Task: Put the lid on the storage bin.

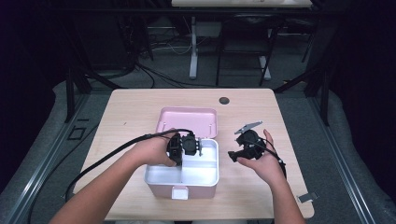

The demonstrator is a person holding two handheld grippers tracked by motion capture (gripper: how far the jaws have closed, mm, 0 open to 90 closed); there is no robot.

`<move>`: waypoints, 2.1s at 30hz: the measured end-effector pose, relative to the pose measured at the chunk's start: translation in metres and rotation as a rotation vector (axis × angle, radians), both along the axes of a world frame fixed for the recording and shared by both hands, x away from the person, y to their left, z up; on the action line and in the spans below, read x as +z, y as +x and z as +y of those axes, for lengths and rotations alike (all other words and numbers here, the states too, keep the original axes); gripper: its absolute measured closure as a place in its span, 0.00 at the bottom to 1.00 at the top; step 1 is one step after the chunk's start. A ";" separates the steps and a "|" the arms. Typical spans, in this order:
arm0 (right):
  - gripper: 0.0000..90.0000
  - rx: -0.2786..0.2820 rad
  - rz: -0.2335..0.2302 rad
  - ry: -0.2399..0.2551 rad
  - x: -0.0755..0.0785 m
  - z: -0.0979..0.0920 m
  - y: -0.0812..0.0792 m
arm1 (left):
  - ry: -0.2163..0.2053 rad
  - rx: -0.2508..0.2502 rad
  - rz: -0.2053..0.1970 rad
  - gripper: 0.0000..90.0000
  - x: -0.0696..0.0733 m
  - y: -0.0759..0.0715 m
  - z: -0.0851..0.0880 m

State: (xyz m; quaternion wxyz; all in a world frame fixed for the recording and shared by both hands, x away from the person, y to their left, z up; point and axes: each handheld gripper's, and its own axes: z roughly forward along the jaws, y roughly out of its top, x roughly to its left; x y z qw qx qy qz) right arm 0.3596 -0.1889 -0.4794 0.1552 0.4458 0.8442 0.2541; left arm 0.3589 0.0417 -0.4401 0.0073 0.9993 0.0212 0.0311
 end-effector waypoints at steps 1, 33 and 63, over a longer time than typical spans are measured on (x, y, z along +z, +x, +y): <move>0.33 0.010 0.012 0.032 0.002 0.000 0.003 | -0.005 0.011 0.007 0.95 0.000 0.001 0.001; 0.55 -0.122 0.094 0.078 0.041 0.038 0.083 | 0.007 -0.013 0.014 0.95 0.000 0.001 0.000; 0.78 -0.342 0.238 0.117 0.014 0.067 0.135 | 0.003 -0.018 0.008 0.96 0.000 0.001 0.000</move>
